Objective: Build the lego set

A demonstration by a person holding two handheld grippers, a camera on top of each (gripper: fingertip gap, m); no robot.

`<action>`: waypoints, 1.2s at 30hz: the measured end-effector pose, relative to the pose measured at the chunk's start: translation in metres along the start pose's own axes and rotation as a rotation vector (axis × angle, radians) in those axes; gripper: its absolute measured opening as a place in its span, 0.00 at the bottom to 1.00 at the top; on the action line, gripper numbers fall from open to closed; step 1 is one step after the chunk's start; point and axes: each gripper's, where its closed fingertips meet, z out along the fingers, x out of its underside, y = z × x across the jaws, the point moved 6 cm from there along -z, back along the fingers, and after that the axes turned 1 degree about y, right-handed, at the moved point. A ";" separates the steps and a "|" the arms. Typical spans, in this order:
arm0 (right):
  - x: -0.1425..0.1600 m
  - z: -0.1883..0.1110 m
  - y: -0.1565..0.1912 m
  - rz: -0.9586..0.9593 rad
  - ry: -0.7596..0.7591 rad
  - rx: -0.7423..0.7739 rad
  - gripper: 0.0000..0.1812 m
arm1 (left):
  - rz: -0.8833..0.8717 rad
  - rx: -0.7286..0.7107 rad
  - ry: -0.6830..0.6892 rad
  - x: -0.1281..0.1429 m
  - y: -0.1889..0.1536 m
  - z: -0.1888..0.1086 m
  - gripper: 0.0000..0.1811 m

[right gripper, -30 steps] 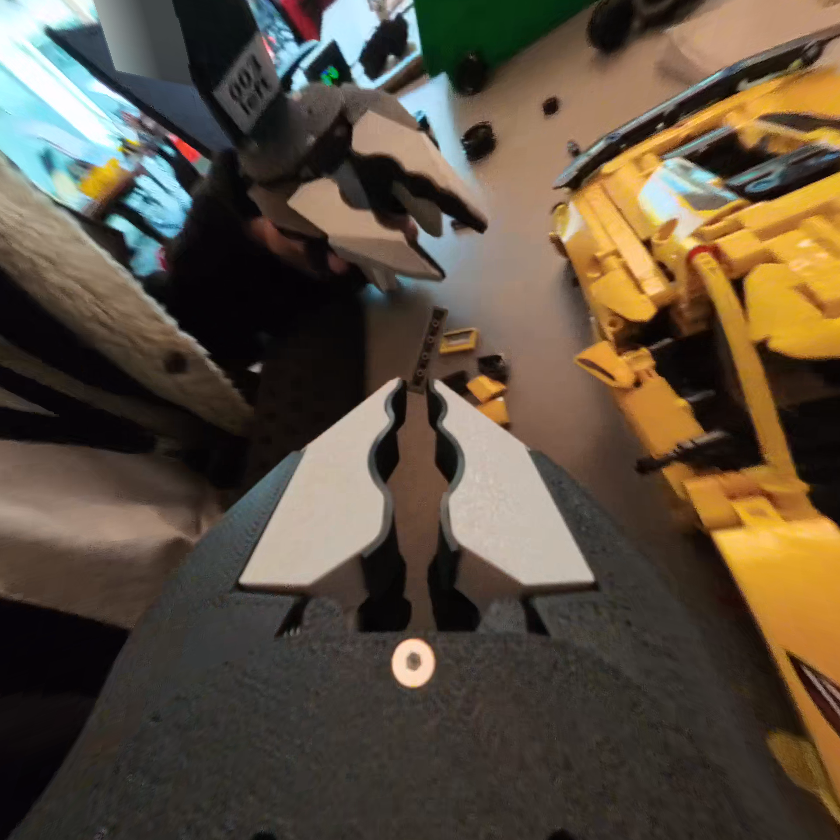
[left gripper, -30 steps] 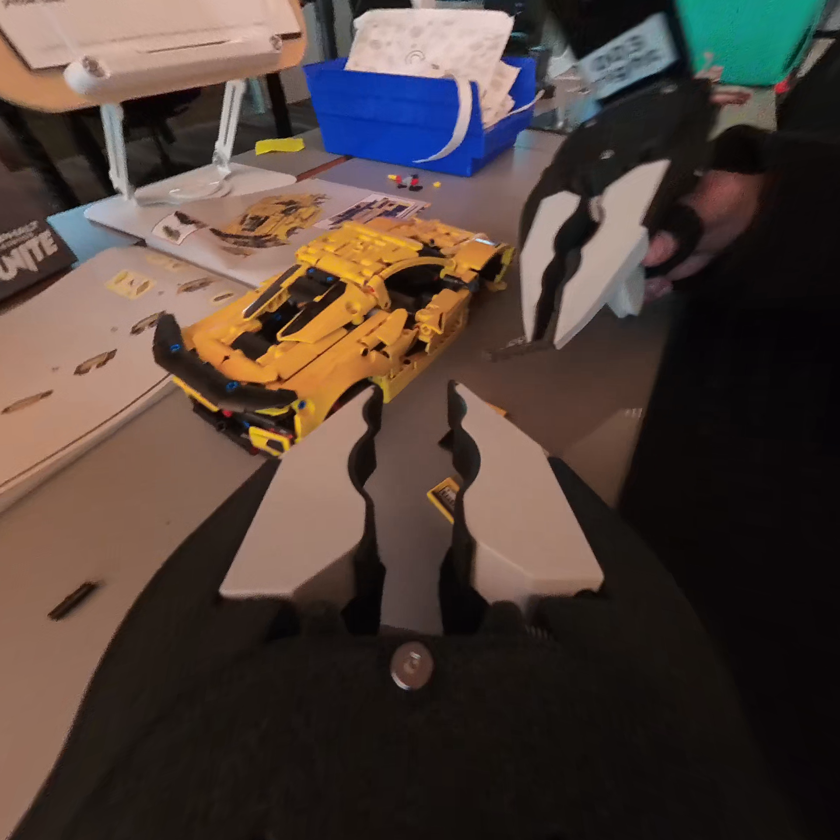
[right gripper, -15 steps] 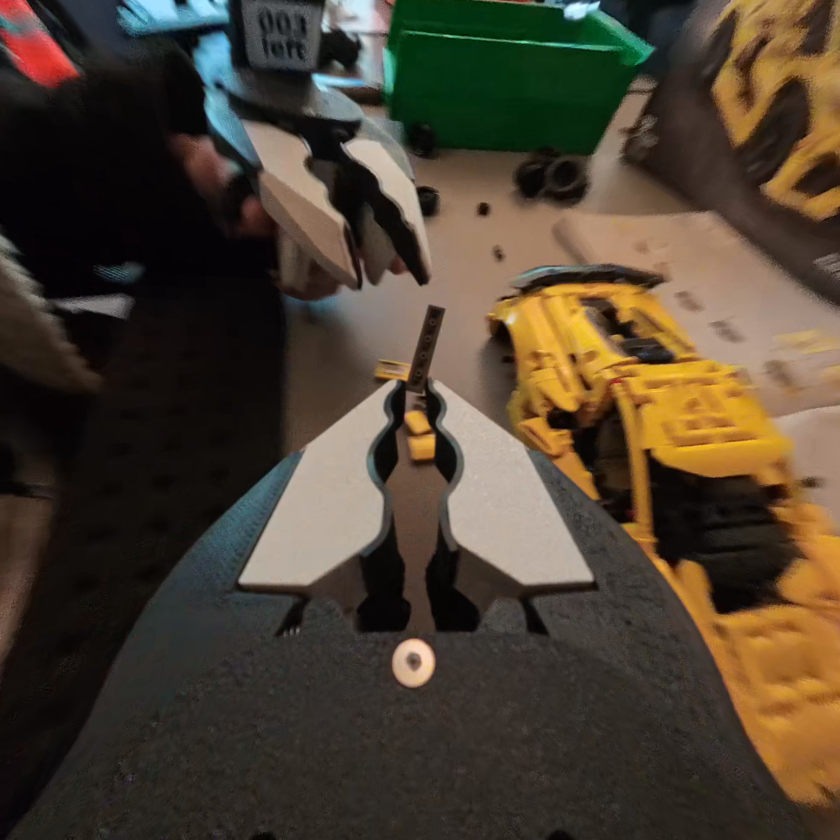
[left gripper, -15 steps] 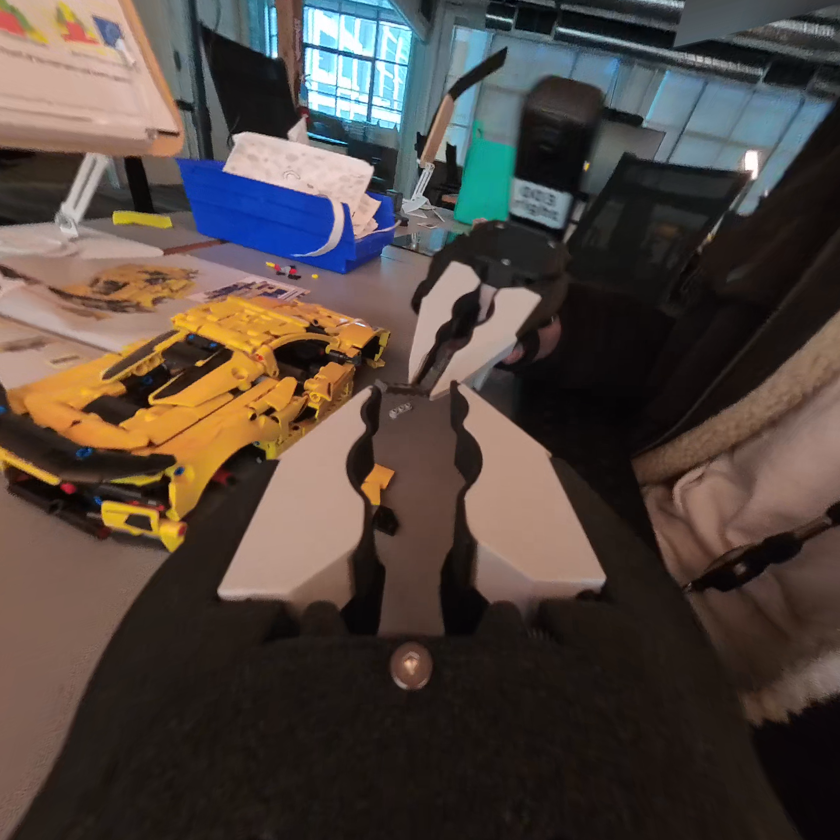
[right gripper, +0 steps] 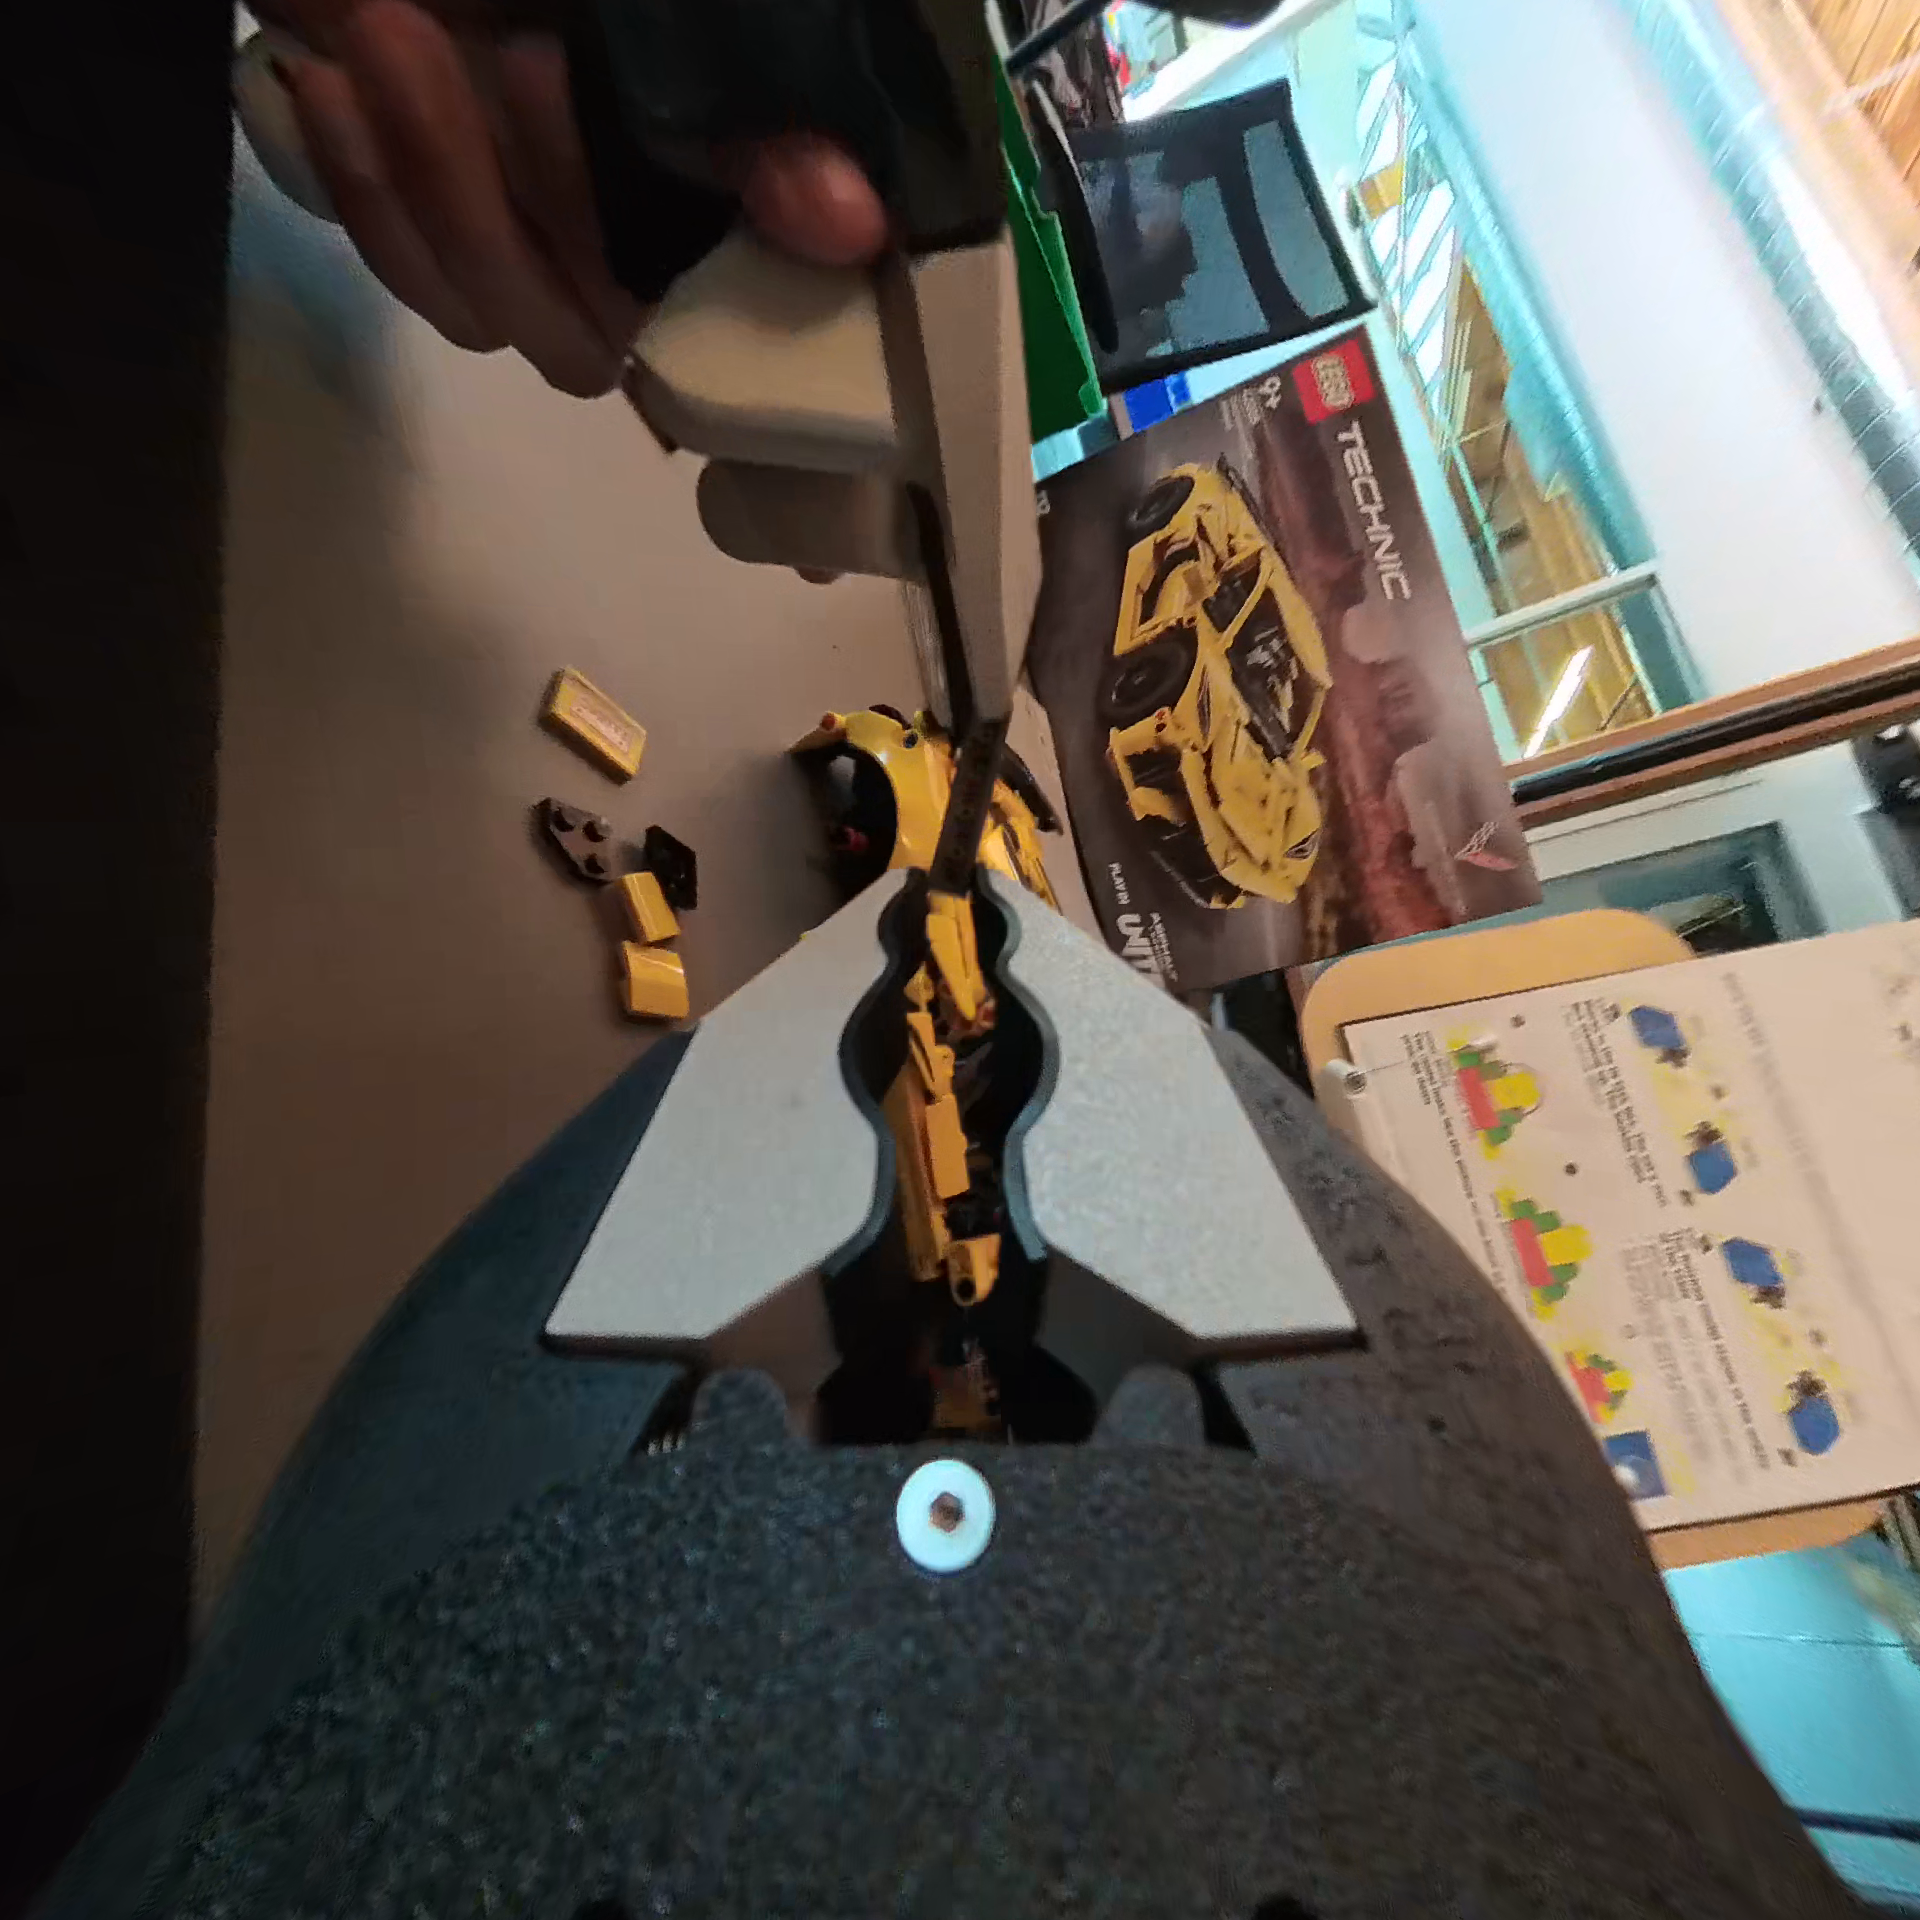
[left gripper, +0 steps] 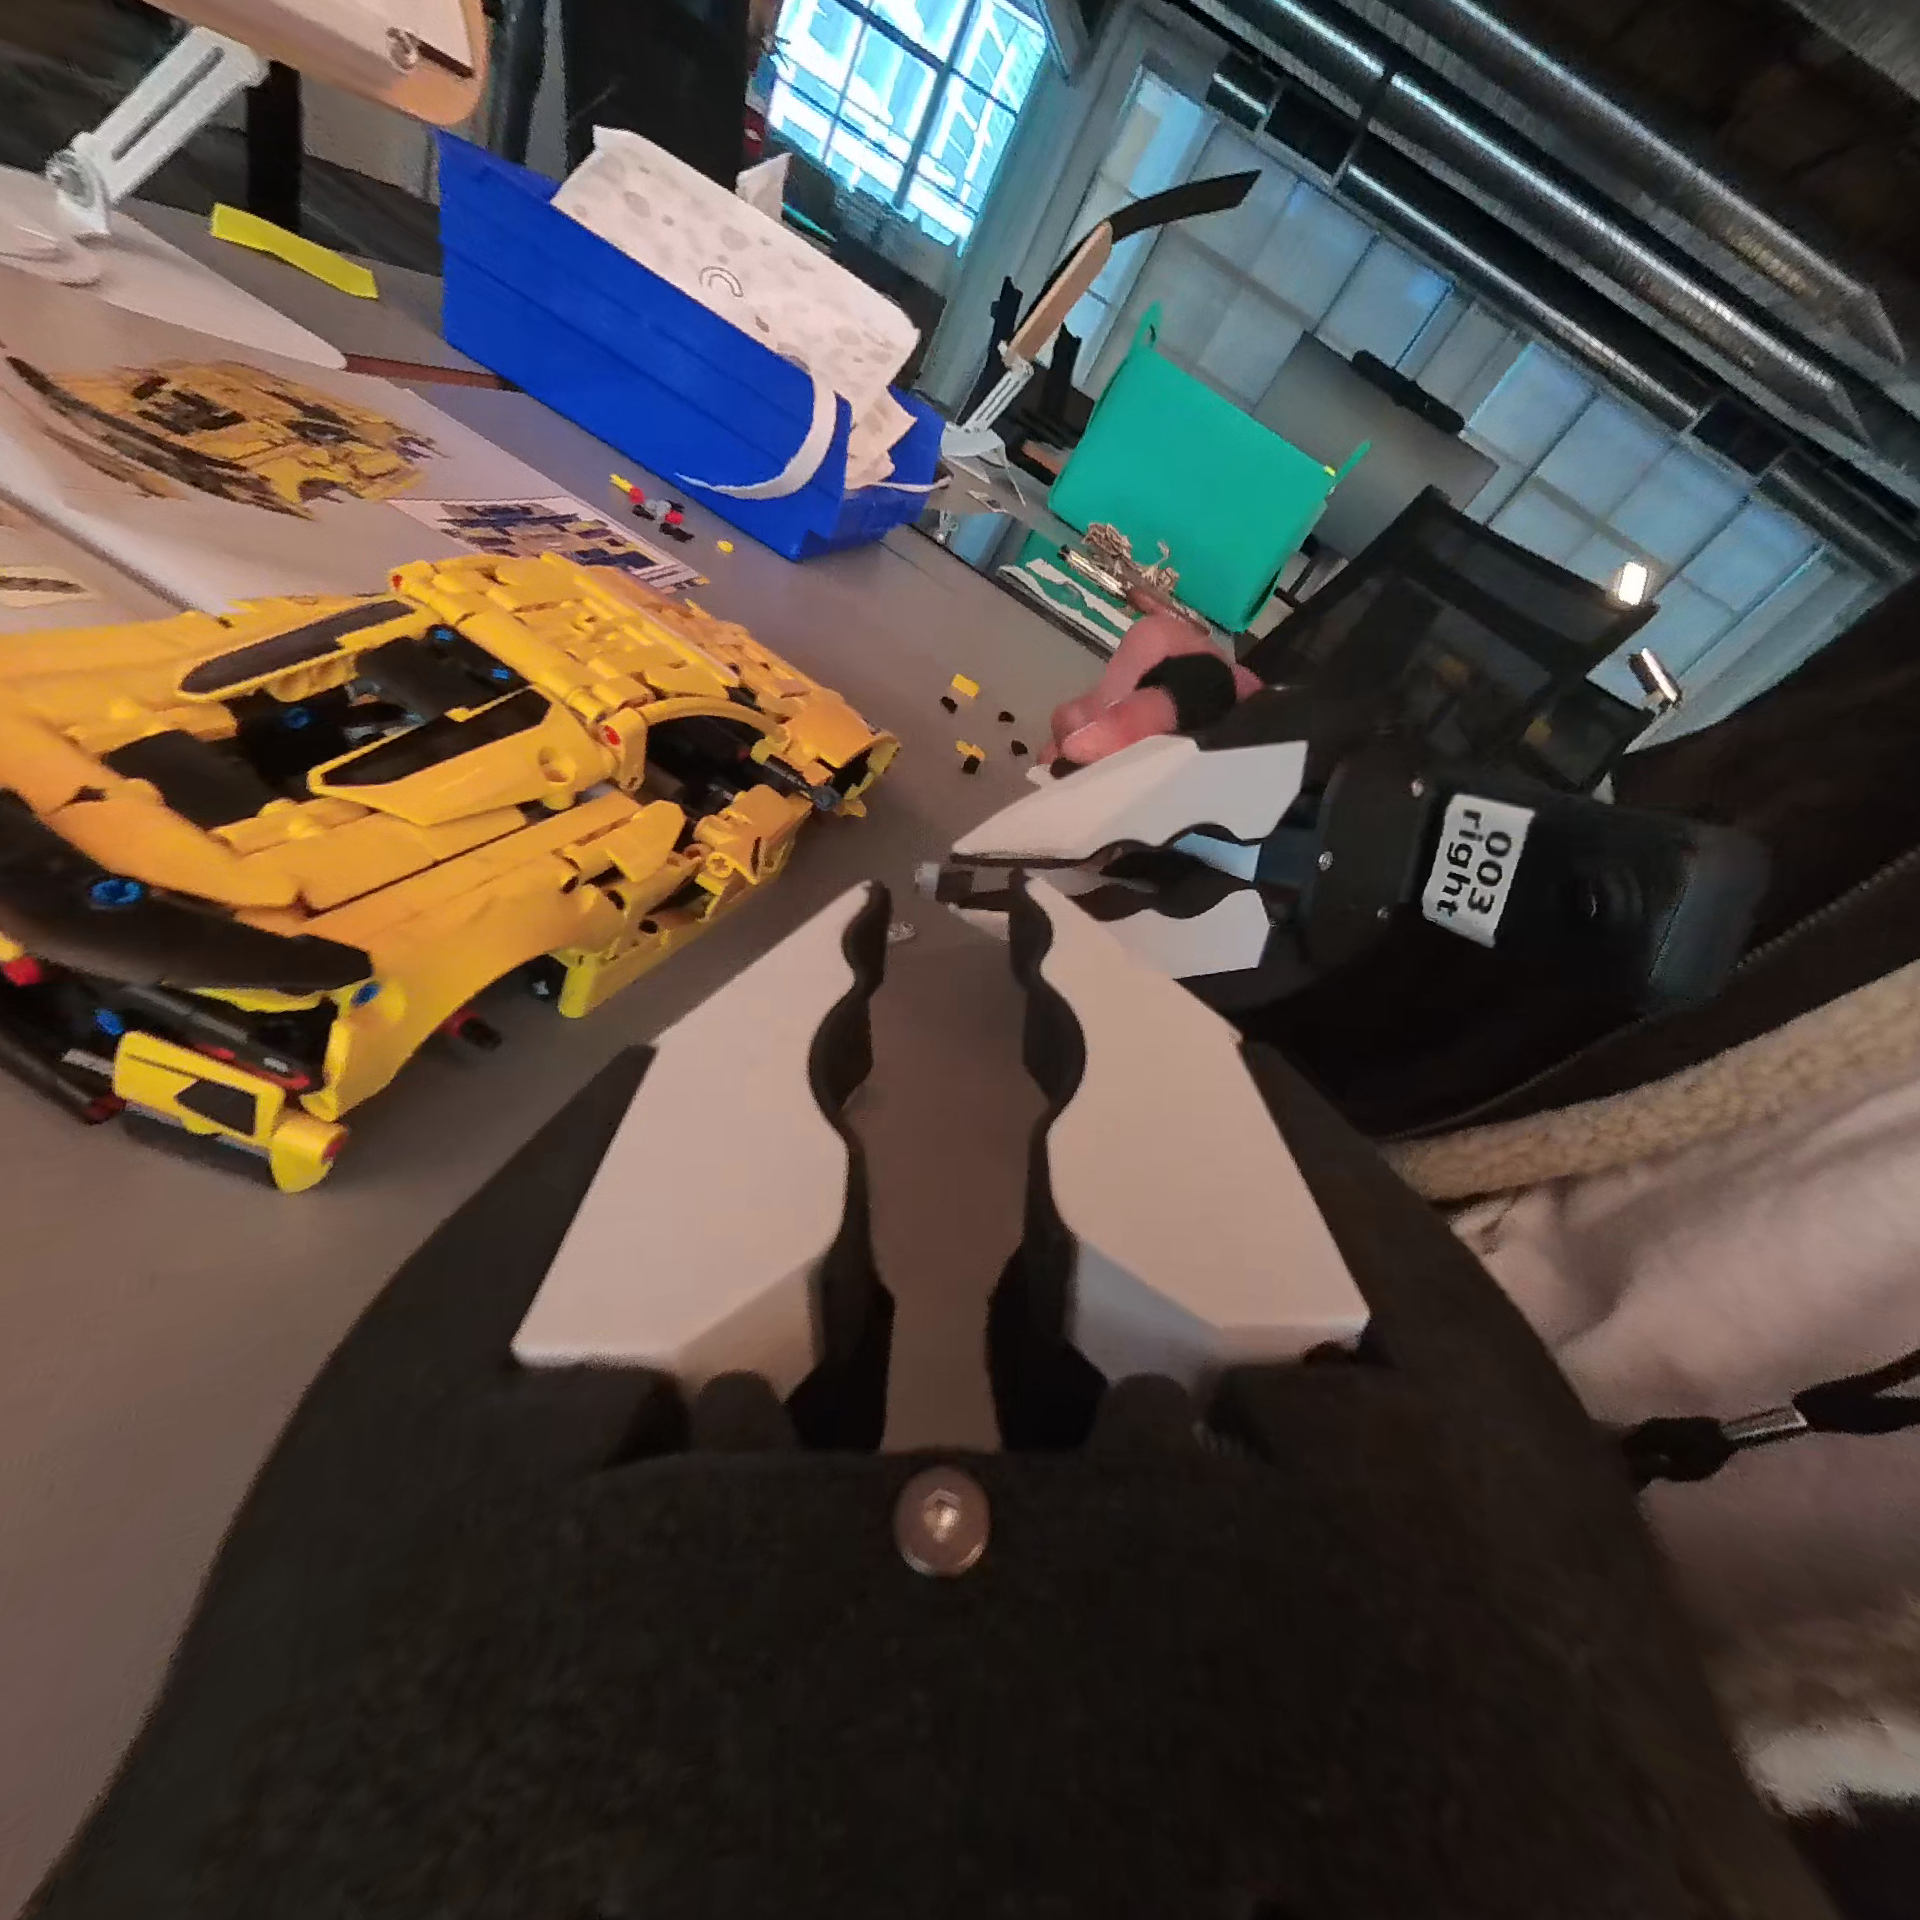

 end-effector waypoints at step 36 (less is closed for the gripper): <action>0.009 -0.014 -0.027 1.527 -0.408 -1.144 0.04 | 0.649 0.029 -0.163 0.004 -0.055 0.000 0.04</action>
